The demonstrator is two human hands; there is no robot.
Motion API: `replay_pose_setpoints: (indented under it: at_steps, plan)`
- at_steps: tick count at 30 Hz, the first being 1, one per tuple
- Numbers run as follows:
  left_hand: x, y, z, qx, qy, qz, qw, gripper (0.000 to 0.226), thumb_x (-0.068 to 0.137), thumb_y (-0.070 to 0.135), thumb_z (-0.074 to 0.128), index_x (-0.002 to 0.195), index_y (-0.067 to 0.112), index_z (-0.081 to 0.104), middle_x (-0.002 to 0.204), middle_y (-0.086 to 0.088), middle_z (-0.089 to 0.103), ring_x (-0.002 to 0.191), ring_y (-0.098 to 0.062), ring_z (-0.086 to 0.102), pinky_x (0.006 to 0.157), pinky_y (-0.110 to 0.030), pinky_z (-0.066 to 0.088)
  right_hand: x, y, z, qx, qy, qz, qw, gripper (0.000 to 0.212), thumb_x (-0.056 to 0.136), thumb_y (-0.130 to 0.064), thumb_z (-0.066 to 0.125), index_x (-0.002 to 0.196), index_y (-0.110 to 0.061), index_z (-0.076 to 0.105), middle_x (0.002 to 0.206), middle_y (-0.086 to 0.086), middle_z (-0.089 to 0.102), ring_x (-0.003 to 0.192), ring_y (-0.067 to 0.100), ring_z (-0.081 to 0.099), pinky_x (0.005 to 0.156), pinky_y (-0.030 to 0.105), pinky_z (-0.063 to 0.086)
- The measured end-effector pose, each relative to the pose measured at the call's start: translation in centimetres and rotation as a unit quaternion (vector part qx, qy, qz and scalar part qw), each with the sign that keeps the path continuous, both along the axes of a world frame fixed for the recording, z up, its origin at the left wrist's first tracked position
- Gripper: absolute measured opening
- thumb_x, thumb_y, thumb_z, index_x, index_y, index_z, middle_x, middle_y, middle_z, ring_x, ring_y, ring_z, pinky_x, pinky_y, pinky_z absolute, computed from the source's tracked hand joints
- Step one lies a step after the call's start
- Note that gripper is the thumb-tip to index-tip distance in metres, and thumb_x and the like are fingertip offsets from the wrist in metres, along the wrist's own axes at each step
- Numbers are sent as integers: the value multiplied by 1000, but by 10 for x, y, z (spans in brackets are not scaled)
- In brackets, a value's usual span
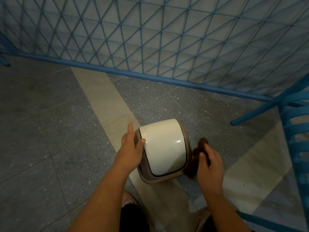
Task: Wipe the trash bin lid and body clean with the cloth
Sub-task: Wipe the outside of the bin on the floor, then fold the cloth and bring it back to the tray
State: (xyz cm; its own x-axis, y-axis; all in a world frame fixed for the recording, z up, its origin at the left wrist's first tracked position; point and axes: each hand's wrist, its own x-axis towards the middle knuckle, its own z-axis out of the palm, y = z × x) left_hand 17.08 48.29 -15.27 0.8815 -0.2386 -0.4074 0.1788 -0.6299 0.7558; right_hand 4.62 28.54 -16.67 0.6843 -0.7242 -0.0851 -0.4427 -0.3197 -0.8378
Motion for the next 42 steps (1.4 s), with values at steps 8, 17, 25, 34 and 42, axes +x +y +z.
replay_pose_setpoints:
  at_steps: [8, 17, 25, 34, 42]
  plan:
    - [-17, 9, 10, 33, 140, -13, 990, 77, 84, 28, 71, 147, 25, 28, 137, -7, 53, 119, -25, 54, 97, -42, 48, 33, -7, -12, 68, 13, 122, 990, 40, 97, -26, 45, 137, -22, 47, 142, 1, 46, 131, 16, 40, 110, 45, 33]
    - [9, -7, 4, 26, 50, 16, 998, 66, 88, 15, 63, 146, 30, 35, 131, -8, 58, 117, -27, 56, 99, -38, 46, 35, -15, -21, 188, 40, 72, 979, 45, 97, -20, 47, 141, -17, 39, 144, -1, 43, 132, 15, 38, 112, 35, 30]
    - [59, -26, 0, 9, 45, -15, 999, 66, 89, 11, 62, 146, 32, 36, 129, -12, 58, 114, -31, 57, 96, -47, 49, 63, -23, -21, 169, 33, 47, 984, 46, 98, -21, 45, 143, -20, 35, 147, -2, 39, 135, 15, 34, 109, 27, 25]
    - [78, -35, -2, 19, 48, -22, 998, 63, 90, 14, 62, 145, 33, 38, 130, -9, 58, 116, -30, 56, 97, -47, 49, 76, -32, -26, 171, 21, 50, 984, 45, 98, -21, 44, 143, -21, 36, 145, -5, 42, 134, 13, 37, 113, 33, 28]
    - [52, -38, 4, 81, -59, 26, 995, 73, 88, 31, 64, 150, 21, 26, 150, -8, 31, 128, -30, 45, 105, -45, 40, 71, -29, -4, 263, -17, -98, 960, 39, 98, -23, 44, 136, -26, 46, 136, -3, 49, 120, 17, 49, 107, 42, 38]
